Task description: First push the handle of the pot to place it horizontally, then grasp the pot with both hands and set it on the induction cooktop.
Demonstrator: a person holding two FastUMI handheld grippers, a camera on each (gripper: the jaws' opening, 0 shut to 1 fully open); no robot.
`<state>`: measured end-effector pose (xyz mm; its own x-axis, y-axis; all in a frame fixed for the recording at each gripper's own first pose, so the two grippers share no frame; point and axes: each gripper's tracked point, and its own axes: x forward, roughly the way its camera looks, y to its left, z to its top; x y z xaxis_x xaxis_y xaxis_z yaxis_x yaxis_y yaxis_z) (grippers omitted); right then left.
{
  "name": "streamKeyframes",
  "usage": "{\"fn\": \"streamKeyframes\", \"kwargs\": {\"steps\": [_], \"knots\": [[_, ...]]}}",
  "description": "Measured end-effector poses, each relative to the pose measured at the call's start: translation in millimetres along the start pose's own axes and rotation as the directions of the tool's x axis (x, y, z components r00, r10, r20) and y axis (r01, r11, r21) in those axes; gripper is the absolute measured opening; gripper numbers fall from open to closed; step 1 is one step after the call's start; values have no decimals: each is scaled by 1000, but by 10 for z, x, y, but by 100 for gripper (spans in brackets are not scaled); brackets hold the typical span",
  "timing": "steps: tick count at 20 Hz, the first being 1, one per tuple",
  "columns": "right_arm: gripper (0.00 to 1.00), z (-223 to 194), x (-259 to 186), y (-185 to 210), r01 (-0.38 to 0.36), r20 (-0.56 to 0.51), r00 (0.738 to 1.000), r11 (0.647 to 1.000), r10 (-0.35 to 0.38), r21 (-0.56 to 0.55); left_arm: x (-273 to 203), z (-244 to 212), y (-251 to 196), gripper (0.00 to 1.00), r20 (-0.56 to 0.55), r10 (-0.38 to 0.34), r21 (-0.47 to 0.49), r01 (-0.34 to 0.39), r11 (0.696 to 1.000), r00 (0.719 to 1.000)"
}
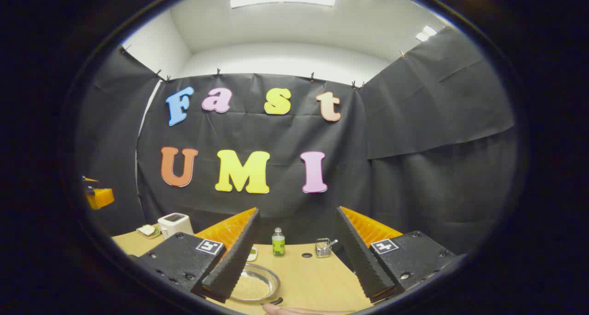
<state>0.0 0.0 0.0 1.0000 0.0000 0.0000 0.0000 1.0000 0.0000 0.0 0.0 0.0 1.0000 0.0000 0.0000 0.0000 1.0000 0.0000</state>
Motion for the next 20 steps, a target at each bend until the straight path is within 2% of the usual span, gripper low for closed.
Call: {"fn": "streamKeyframes", "kwargs": {"steps": [5, 16, 20], "knots": [[99, -58, 20, -59, 11, -6, 1000, 1000, -11, 2, -14, 29, 13, 95, 16, 12, 12, -12, 1000, 1000], [99, -275, 121, -168, 21, -56, 998, 999, -20, 28, 4, -67, -186, 96, 6, -38, 41, 37, 998, 999], [100, -467, 155, -18, -36, -108, 993, 999, 40, 38, -49, -85, -216, 96, 16, -43, 44, 42, 998, 999]]}}
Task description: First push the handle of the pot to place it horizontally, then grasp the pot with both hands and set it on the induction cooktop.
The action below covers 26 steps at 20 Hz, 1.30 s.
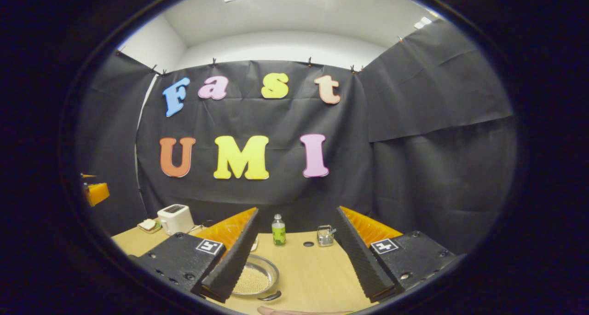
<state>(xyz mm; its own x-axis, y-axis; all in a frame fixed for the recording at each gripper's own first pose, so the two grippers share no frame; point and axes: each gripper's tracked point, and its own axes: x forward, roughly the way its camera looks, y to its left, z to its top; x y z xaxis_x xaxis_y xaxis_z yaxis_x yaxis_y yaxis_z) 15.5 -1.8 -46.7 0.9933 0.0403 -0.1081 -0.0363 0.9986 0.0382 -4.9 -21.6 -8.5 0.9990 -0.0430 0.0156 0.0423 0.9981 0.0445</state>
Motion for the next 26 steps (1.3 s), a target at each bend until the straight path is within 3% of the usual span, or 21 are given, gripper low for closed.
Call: {"fn": "streamKeyframes", "kwargs": {"steps": [3, 4, 5, 8, 9, 11, 12, 15, 16, 17, 18, 19, 22, 26], "knots": [[98, -66, 64, 62, -19, -5, 1000, 1000, 18, -17, -42, -37, -24, 96, -1, -8, 5, 8, 1000, 1000], [96, -122, 80, 142, -38, -10, 999, 999, 38, -19, -66, -64, -19, 89, -3, -8, 6, 8, 1000, 1000], [94, -184, 95, 235, -65, -27, 998, 998, 64, -25, -74, -93, -11, 89, -5, -8, 7, 8, 1000, 1000], [80, -472, 182, 460, -134, -108, 986, 991, 131, -22, -104, -146, 5, 96, -5, -2, -2, 2, 1000, 1000], [75, -567, 212, 543, -160, -139, 978, 987, 156, -18, -101, -169, 6, 89, -8, -3, -6, 3, 1000, 1000], [66, -803, 275, 640, -201, -208, 959, 979, 191, -27, -108, -212, 20, 89, -14, -4, -9, 4, 1000, 1000], [57, -895, 291, 738, -236, -237, 945, 972, 223, -24, -114, -225, 23, 96, -17, -2, -8, 2, 1000, 1000], [33, -1200, 374, 823, -277, -325, 909, 961, 261, -3, -108, -255, 40, 96, -15, -1, 4, 1, 1000, 1000], [17, -1319, 404, 838, -277, -355, 897, 961, 262, 10, -115, -279, 35, 96, -14, -6, 11, 6, 1000, 1000], [15, -1427, 426, 863, -280, -383, 883, 960, 269, 30, -109, -302, 24, 96, -15, -11, 19, 11, 1000, 1000], [5, -1540, 433, 913, -288, -416, 865, 956, 282, 49, -103, -335, 17, 96, -16, -12, 26, 13, 1000, 1000], [2, -1659, 449, 952, -296, -446, 846, 953, 293, 65, -115, -365, 10, 96, -18, -13, 33, 13, 999, 1000], [4, -2013, 458, 996, -312, -531, 790, 946, 307, 82, -102, -439, 4, 96, -24, -15, 46, 16, 999, 1000], [4, -2508, 285, 1180, -380, -646, 684, 921, 339, 81, -42, -556, 30, 96, -50, 1, 46, 1, 999, 999]]}}
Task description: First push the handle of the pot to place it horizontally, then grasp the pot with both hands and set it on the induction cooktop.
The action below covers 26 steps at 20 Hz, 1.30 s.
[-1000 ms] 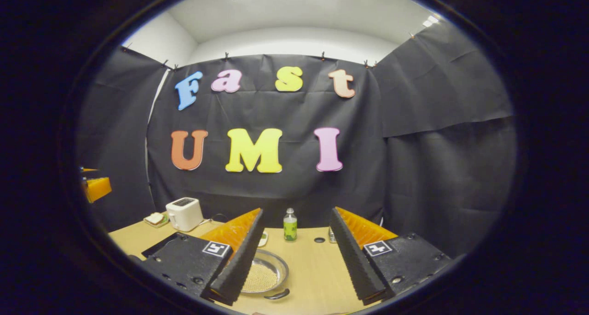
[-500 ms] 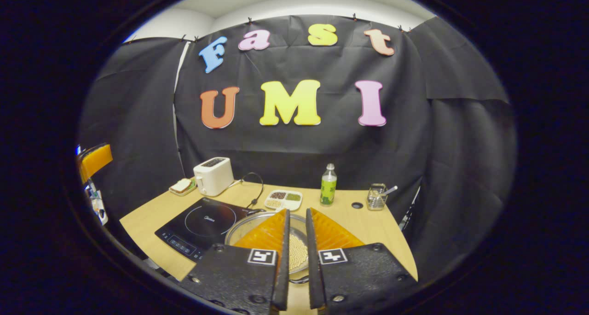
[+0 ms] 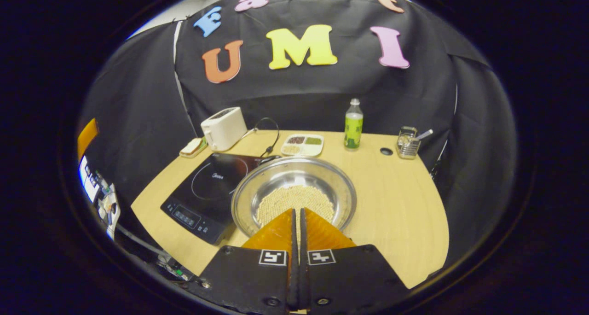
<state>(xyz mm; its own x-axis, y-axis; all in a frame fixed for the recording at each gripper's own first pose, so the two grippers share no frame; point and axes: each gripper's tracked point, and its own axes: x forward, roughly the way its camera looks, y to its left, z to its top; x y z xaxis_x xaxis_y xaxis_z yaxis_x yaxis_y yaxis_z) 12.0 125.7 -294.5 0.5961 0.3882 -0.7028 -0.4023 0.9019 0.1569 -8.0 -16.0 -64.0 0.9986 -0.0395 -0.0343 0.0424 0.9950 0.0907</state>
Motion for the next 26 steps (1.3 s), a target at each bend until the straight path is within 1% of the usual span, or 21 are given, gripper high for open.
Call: {"fn": "streamKeyframes", "kwargs": {"steps": [1, 2, 3, 4, 5, 8, 11, 12, 13, 14, 15, 19, 23, 24, 25, 26], "knots": [[4, -111, 49, -25, 15, -29, 999, 999, -16, -39, 14, -13, 11, 96, 0, 3, 1, -3, 1000, 1000], [1, -220, 86, -41, 22, -62, 998, 997, -26, -68, 0, -3, 13, 96, 1, 2, 0, -2, 1000, 1000], [0, -300, 121, 18, -2, -90, 996, 997, -5, -78, -12, 6, 4, 96, 5, 0, -1, 1, 1000, 1000], [4, -381, 168, 79, -30, -118, 993, 997, 21, -69, -16, 20, -2, 96, 12, -4, -3, 4, 1000, 1000], [4, -480, 205, 87, -41, -145, 989, 997, 31, -62, -25, 40, -9, 96, 20, -8, -4, 9, 1000, 1000], [4, -621, 295, 29, -31, -182, 983, 996, 16, -79, -62, 100, -22, 96, 45, -18, -12, 19, 1000, 999], [4, -768, 329, 32, -46, -217, 976, 997, 31, -68, -82, 107, -28, 96, 54, -26, -15, 27, 1000, 998], [1, -761, 318, 32, -47, -214, 976, 996, 31, -69, -86, 101, -30, 96, 53, -27, -13, 28, 1000, 998], [1, -779, 341, -11, -35, -212, 977, 996, 17, -79, -86, 92, -29, 96, 51, -25, -12, 25, 1000, 998], [4, -791, 327, -42, -25, -212, 977, 996, 7, -82, -80, 79, -27, 96, 48, -24, -11, 25, 1000, 999], [1, -798, 320, -47, -28, -212, 977, 996, 10, -83, -75, 71, -36, 96, 47, -26, -12, 26, 1000, 999], [1, -965, 300, 2, -60, -249, 968, 996, 42, -66, -72, 45, -37, 96, 39, -25, -10, 26, 1000, 999], [1, -988, 362, -150, -24, -254, 967, 998, 10, -52, -85, 56, -29, 96, 42, -27, -14, 28, 1000, 999], [0, -996, 349, -149, -33, -255, 967, 999, 22, -40, -81, 48, -29, 96, 43, -28, -13, 28, 1000, 999], [4, -1006, 375, -154, -37, -256, 966, 999, 27, -35, -87, 41, -23, 96, 43, -27, -9, 27, 1000, 999], [1, -1008, 371, -169, -36, -256, 966, 999, 26, -34, -90, 37, -24, 96, 42, -26, -5, 26, 1000, 999]]}}
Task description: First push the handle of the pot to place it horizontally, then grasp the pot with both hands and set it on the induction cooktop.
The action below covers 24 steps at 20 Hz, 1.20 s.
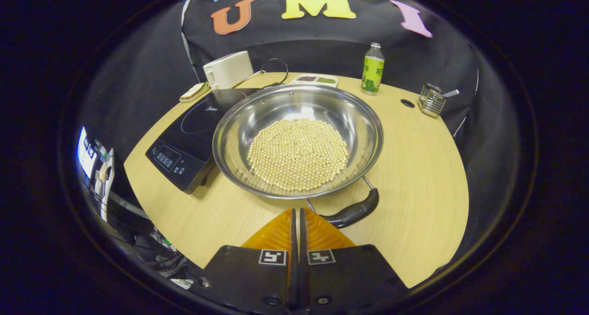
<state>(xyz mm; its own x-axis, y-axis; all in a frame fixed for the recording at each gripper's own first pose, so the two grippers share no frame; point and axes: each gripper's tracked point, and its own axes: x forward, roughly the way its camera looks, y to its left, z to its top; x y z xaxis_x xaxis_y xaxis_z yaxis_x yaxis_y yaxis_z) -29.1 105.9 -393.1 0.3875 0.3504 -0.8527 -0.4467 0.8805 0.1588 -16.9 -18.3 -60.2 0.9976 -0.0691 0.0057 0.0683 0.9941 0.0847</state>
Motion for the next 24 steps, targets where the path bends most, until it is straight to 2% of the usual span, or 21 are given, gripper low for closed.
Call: {"fn": "streamKeyframes", "kwargs": {"steps": [1, 2, 10, 11, 12, 15, 18, 21, 22, 24], "knots": [[4, 4, -5, -30, 4, 2, 1000, 1000, -4, -3, 1, -1, -5, 96, -1, 1, 2, -1, 1000, 1000], [1, 16, -7, -62, 11, 3, 1000, 1000, -11, -7, -1, -9, -14, 96, -1, -2, 0, 2, 1000, 1000], [0, 62, -19, -263, 46, 13, 999, 999, -46, 7, -51, -15, -98, 96, 4, -25, 10, 25, 1000, 1000], [4, 78, -15, -299, 57, 16, 998, 998, -57, 6, -50, -18, -100, 96, 3, -25, 9, 25, 1000, 1000], [0, 103, -13, -341, 66, 17, 998, 998, -66, 3, -55, -36, -111, 96, -2, -29, 2, 29, 1000, 1000], [2, 114, 10, -447, 83, 16, 996, 996, -83, 14, -67, -38, -188, 96, -6, -64, -36, 64, 997, 998], [4, 152, 31, -564, 91, 20, 996, 995, -92, 41, -82, -28, -143, 96, -6, -53, -29, 53, 998, 999], [4, 201, 70, -710, 150, 40, 988, 987, -152, 50, -90, -48, -81, 96, 1, -24, -40, 24, 999, 1000], [0, 222, 82, -737, 161, 44, 986, 986, -163, 54, -100, -54, -57, 96, 3, -14, -46, 14, 999, 1000], [4, 256, 103, -804, 184, 48, 981, 981, -187, 57, -115, -62, -79, 96, 5, -18, -48, 18, 999, 1000]]}}
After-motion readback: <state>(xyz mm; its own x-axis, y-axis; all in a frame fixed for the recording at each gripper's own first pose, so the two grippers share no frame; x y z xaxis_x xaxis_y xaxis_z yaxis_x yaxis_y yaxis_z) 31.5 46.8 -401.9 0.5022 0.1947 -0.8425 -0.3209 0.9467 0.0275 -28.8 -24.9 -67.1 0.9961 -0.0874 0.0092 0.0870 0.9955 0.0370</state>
